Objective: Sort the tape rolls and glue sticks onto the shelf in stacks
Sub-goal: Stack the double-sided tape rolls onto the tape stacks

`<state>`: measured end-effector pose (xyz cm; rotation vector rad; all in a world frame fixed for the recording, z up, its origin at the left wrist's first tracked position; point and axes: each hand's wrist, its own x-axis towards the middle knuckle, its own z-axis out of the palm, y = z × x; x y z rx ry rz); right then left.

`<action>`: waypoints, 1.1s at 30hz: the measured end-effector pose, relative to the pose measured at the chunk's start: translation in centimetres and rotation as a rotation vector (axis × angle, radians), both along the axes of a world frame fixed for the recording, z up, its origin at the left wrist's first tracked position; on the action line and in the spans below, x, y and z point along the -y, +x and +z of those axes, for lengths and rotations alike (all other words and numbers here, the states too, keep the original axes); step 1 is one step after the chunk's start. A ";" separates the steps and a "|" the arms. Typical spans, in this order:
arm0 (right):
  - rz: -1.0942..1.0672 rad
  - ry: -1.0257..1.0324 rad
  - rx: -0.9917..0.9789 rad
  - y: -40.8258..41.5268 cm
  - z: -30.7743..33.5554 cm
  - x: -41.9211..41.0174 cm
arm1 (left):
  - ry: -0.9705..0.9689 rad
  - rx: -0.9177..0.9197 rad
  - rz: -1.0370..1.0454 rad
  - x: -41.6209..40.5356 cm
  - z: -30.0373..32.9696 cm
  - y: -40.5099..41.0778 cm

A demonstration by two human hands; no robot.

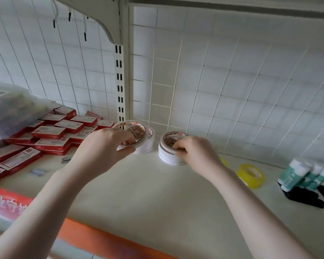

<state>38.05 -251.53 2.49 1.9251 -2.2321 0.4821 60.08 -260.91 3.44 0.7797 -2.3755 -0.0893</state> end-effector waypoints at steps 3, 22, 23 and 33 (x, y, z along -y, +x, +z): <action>-0.033 0.017 0.026 0.0 -0.2 0.6 | 0.014 -0.006 -0.027 1.3 -0.3 -0.2; -0.053 0.050 0.128 0.0 -1.0 1.0 | 0.044 0.022 -0.085 4.2 -1.7 -1.0; -0.047 0.047 0.135 -0.1 -1.1 1.0 | 0.048 0.028 -0.082 4.4 -1.6 -1.2; -0.013 -0.049 0.181 -0.3 -1.9 0.8 | 0.130 0.188 -0.049 6.9 -0.9 -3.4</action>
